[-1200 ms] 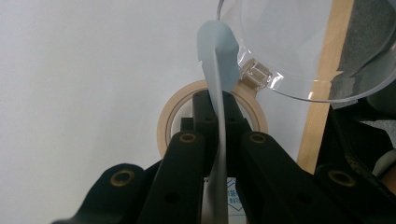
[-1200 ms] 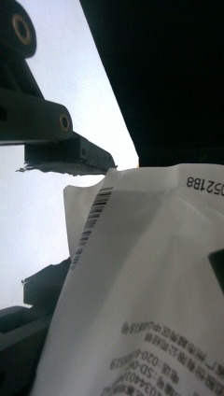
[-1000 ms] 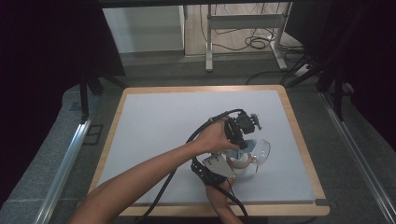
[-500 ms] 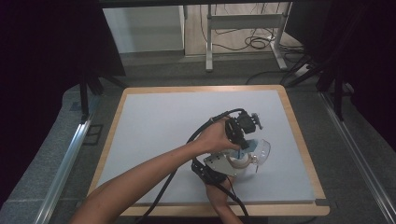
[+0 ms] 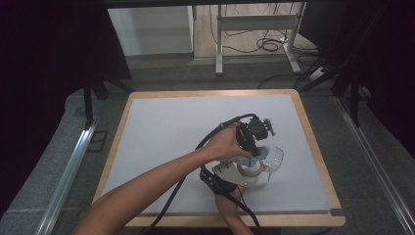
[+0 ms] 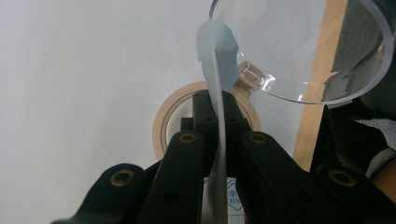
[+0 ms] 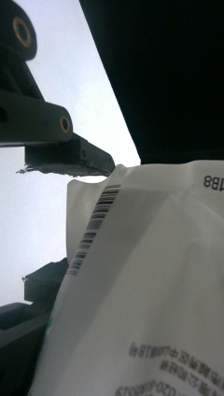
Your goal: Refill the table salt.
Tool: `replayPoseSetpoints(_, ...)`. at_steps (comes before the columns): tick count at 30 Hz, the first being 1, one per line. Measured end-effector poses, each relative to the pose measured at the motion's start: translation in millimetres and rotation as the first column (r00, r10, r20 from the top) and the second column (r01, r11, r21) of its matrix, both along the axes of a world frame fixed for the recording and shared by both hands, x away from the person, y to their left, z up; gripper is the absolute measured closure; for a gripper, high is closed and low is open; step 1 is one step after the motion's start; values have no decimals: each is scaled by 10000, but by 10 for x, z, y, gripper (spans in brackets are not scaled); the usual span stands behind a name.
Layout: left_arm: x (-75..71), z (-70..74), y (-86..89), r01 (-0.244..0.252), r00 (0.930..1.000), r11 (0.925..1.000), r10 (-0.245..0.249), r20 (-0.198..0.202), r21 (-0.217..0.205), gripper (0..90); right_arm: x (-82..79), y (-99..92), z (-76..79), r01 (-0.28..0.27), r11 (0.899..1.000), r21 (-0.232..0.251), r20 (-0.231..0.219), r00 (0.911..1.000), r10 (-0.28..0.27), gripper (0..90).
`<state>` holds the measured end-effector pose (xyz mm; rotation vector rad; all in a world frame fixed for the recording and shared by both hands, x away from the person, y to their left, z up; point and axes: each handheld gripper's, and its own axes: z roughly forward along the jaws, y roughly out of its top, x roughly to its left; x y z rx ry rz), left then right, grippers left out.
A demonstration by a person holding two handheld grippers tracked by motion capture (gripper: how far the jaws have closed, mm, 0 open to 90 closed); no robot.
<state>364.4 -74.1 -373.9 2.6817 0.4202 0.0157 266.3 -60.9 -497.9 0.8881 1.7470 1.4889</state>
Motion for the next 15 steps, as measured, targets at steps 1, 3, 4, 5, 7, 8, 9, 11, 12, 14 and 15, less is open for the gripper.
replayPoseSetpoints(1,-1,-1,-1,-6,10000,10000,6,-5,-17,898,6,0,-6,-81,9999,74,-124,9999,81,505)
replayPoseSetpoints(3,-2,-3,-8,55,10000,10000,-55,-8,-2,898,22,-2,-28,-150,9999,56,-207,9997,152,505)
replayPoseSetpoints(4,-6,-4,-13,58,10000,10000,-58,3,4,898,26,-1,-36,-183,9998,77,-253,9995,185,505)
replayPoseSetpoints(5,-8,-6,-18,65,10000,10000,-65,9,5,898,28,1,-41,-190,9998,94,-288,9994,193,505)
replayPoseSetpoints(7,-8,-3,-20,45,10000,10000,-45,-6,-18,898,27,4,-41,-174,9998,52,-284,9994,175,505)
replayPoseSetpoints(8,-7,-2,-19,18,10000,10000,-18,-14,-72,898,28,2,-41,-164,9999,38,-278,9995,165,505)
replayPoseSetpoints(9,-6,0,-19,17,10000,10000,-17,-19,-69,898,27,0,-39,-159,9999,32,-273,9995,160,505)
replayPoseSetpoints(11,-8,3,-19,26,10000,10000,-26,-17,-52,898,25,1,-37,-169,9999,26,-254,9995,169,506)
replayPoseSetpoints(12,-9,3,-19,36,10000,10000,-36,-14,-41,898,24,0,-37,-191,9998,32,-257,9995,192,506)
replayPoseSetpoints(14,-8,4,-16,39,10000,10000,-39,-22,-42,898,23,1,-38,-199,9998,4,-256,9995,199,506)
replayPoseSetpoints(15,-6,4,-15,40,10000,10000,-40,-26,-34,898,22,3,-39,-170,9999,9,-255,9995,170,506)
